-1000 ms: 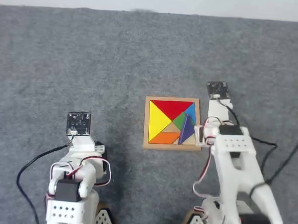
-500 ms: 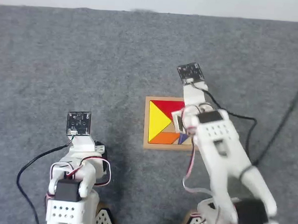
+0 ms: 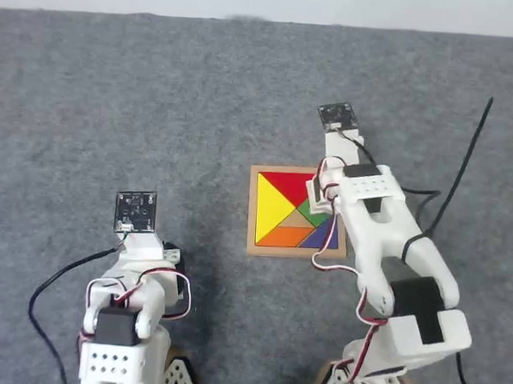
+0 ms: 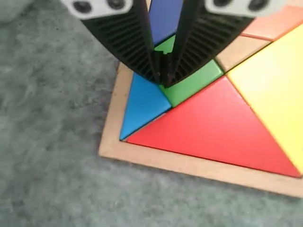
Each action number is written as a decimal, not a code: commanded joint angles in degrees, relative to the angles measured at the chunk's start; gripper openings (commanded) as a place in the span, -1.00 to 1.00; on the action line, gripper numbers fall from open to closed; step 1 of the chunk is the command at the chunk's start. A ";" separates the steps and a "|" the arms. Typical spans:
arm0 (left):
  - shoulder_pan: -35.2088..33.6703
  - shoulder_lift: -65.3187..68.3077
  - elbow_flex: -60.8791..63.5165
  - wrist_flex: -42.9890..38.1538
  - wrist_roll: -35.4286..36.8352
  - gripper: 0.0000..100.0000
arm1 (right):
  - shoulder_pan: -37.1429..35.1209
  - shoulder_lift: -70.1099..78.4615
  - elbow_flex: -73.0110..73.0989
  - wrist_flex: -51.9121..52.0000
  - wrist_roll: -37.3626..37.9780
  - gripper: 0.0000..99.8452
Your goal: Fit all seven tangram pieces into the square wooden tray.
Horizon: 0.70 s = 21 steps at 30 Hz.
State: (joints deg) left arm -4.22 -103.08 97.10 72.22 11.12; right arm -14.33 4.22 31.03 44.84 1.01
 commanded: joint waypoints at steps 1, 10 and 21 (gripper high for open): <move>-0.35 -1.14 -0.66 0.09 -0.62 -0.97 | 1.36 -2.07 -2.73 0.40 -0.70 -0.99; -0.35 -1.14 -0.66 0.09 -0.62 -0.97 | 2.07 -23.16 12.13 0.66 -2.11 -0.99; -0.35 -1.14 -0.66 0.09 -0.62 -0.97 | 2.15 -48.92 34.46 -1.19 -1.85 -0.98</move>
State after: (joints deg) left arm -4.22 -103.08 97.10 72.22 11.12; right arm -13.10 -37.80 62.59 45.19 -0.04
